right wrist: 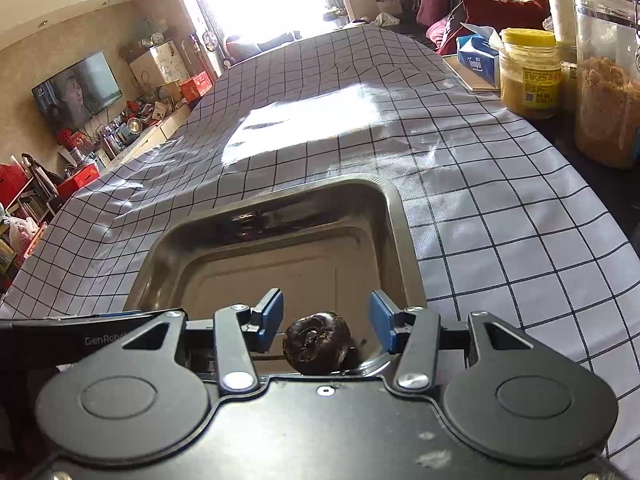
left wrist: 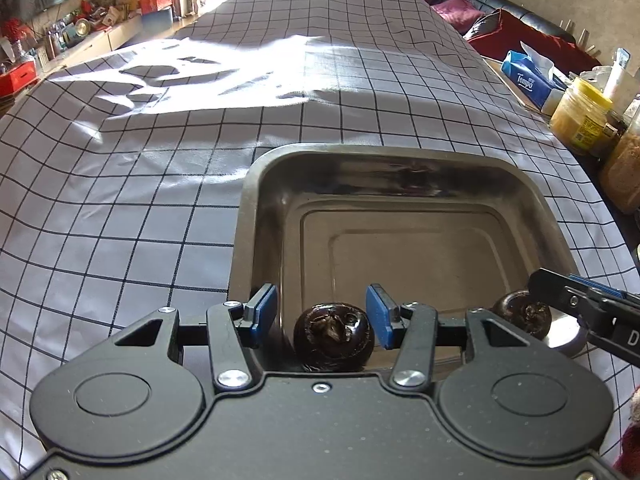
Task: Organize fruits
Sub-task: 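Open both grippers to release the mangosteens into the tray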
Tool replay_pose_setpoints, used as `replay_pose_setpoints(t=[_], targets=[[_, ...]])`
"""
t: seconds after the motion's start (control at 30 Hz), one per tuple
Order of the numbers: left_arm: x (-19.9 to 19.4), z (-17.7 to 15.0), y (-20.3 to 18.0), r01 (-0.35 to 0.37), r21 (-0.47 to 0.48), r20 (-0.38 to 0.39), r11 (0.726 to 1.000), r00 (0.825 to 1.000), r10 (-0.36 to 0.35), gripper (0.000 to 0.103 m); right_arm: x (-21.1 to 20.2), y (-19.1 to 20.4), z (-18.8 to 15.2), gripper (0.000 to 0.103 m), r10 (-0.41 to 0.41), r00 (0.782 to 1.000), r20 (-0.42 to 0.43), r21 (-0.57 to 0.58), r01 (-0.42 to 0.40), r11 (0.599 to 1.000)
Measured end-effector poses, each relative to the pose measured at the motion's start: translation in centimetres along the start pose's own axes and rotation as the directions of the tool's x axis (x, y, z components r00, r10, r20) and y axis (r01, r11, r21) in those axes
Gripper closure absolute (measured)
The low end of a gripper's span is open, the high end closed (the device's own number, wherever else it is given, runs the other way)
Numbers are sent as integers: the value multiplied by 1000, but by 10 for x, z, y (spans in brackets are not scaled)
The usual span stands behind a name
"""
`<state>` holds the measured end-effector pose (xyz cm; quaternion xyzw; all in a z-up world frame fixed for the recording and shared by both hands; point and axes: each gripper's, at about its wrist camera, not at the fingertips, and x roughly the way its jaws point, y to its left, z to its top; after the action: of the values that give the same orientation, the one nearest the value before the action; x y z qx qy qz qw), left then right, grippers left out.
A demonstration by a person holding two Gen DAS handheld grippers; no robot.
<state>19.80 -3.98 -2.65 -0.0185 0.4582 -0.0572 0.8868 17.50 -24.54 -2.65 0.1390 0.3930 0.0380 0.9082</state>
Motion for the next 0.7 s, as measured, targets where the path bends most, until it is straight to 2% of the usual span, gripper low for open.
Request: replay_pose_setpoints(t=[0.33, 0.5, 0.6, 0.7], targets=[[-5, -2, -2, 5, -3, 29, 1000, 1000, -5, 46, -5, -1, 0, 49, 15, 1000, 13, 6, -15, 1000], [-7, -4, -3, -13, -21, 58, 1000, 998, 14, 46, -7, 1, 0, 47, 20, 1000, 18, -1, -20, 1000], [-9, -5, -2, 14, -29, 61, 999, 998, -13, 46, -8, 3, -1, 47, 32, 999, 19, -10, -32, 999], [-14, -7, -4, 37, -16, 87, 999, 996, -36, 46, -13, 6, -3, 47, 11, 999, 40, -24, -10, 1000]])
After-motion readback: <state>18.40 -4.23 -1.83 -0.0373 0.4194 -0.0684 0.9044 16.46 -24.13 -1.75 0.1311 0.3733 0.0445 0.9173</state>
